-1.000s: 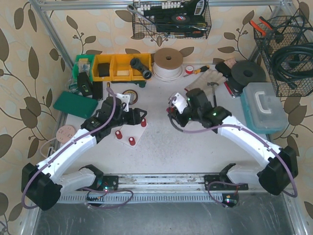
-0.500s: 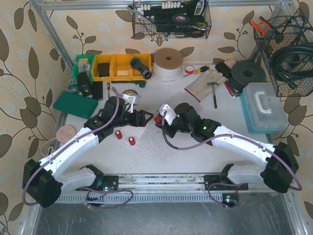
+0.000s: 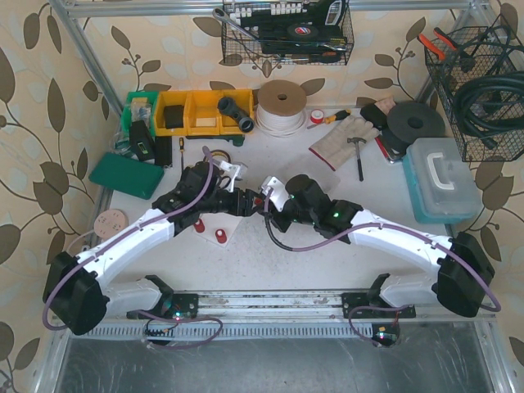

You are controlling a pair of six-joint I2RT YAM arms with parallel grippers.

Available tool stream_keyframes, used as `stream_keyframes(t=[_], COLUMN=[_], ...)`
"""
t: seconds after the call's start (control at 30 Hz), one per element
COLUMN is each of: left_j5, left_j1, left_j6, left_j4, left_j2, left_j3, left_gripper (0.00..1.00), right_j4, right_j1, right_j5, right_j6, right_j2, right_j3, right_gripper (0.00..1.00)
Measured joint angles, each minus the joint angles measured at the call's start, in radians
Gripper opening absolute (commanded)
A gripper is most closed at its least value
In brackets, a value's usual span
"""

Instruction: Install the large spring

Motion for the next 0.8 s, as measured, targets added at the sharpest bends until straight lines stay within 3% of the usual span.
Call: stream_keyframes(t=[0.13, 0.37, 0.53, 0.63, 0.73, 0.8], left_j5=[0.016, 0.023, 0.027, 0.024, 0.018, 0.006], left_j1=[0.0, -0.006, -0.006, -0.006, -0.006, -0.006], left_j6=[-0.003, -0.021, -0.024, -0.031, -0.031, -0.032], left_j4=[0.006, 0.012, 0.003, -0.009, -0.021, -0.038], left_j2=[0.014, 0.029, 0.041, 0.041, 0.041, 0.041], left_j3=[0.0, 0.001, 0.006, 0.008, 0.012, 0.019], left_gripper=[0.64, 0.42, 0.14, 0.0, 0.0, 0.0], right_j4=[0.001, 0.007, 0.011, 0.01, 0.006, 0.006], right_j1=[0.005, 0.01, 0.012, 0.014, 0.016, 0.018], right_j5=[0.01, 0.017, 0.013, 0.013, 0.018, 0.032], right_j6=[0.0, 0.0, 0.0, -0.001, -0.003, -0.008], right_j2=[0.002, 0.009, 0.027, 0.034, 0.034, 0.032], right_j3=[0.002, 0.002, 0.002, 0.003, 0.003, 0.003], right_gripper=[0.0, 0.0, 0.01, 0.23, 0.52, 0.66])
